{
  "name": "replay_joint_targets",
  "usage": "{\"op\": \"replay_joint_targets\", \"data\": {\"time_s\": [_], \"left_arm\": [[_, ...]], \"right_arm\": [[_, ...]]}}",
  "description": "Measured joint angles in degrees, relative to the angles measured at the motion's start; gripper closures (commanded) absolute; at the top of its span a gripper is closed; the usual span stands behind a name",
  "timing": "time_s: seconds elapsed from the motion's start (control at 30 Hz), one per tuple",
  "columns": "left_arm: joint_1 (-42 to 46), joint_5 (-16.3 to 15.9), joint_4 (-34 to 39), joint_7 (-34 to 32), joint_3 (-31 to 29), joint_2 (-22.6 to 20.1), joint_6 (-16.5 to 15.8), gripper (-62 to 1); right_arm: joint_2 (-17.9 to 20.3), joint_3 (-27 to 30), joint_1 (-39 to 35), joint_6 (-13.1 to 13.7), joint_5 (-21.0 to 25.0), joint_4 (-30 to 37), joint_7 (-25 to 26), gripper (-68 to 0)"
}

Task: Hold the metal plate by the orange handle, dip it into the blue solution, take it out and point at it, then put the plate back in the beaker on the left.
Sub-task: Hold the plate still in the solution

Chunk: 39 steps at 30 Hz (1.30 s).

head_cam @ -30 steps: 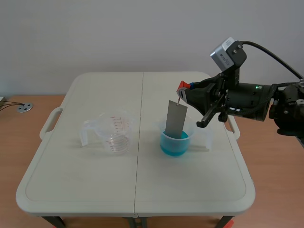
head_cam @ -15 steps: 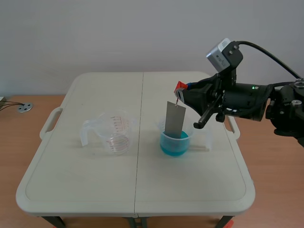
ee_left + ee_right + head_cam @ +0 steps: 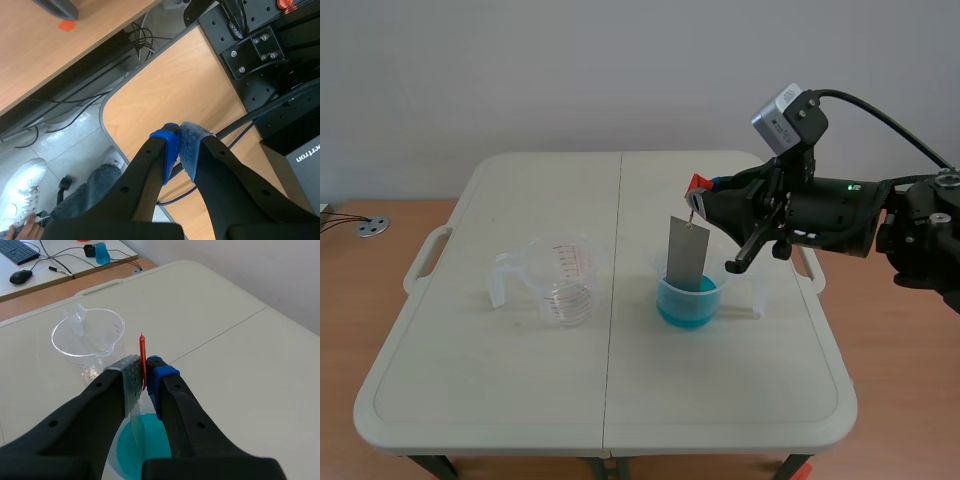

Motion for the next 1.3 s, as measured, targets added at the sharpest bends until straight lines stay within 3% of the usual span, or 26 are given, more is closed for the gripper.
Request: {"op": "replay_joint_targets", "data": {"time_s": [0.9, 1.3], "left_arm": [[0.0, 0.0, 0.0, 0.02, 0.0, 0.0, 0.0, -2.7], [-0.02, 0.0, 0.0, 0.02, 0.0, 0.0, 0.0, -2.7]], "right_arm": [[0.22, 0.0, -0.04, 0.02, -0.46, -0.07, 1.92, -1.5], [3.74, 0.66, -0.2, 0.04, 2.25, 7.08, 1.7, -1.5]]}}
